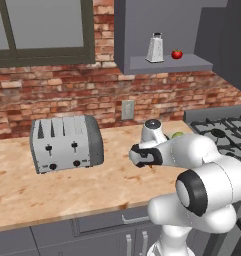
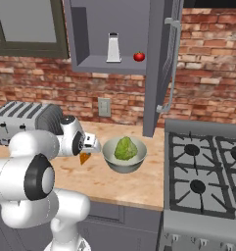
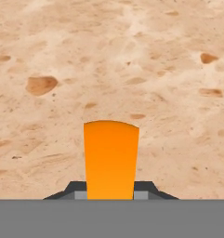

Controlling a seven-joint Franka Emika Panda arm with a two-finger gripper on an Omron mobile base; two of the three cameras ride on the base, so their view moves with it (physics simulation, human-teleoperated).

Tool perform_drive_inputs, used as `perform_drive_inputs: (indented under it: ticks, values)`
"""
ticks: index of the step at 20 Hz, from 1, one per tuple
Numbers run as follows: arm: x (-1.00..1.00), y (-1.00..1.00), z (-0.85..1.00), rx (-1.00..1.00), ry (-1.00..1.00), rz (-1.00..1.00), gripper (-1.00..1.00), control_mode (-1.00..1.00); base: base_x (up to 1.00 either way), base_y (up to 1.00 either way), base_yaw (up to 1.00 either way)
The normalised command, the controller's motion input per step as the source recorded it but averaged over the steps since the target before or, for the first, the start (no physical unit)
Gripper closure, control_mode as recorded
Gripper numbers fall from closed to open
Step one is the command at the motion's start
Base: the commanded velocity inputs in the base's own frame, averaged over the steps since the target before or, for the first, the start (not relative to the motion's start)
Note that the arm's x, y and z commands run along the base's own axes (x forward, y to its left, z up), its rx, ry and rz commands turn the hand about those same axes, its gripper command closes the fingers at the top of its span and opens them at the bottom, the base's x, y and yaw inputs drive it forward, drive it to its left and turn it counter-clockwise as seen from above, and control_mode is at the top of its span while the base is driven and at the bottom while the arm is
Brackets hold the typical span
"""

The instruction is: Pick the cheese from the fridge and the cheese grater from the cabinet and place them next to the salad bowl.

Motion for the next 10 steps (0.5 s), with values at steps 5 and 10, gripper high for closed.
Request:
perform_drive_inputs:
  ticks: [5, 10]
  values:
    - [0.00, 0.00, 0.00, 0.00, 0.00, 0.00, -1.00, -1.00, 0.00, 0.00, 0.00]
    - [0.00, 0.00, 0.00, 0.00, 0.00, 0.00, -1.00, -1.00, 0.00, 0.00, 0.00]
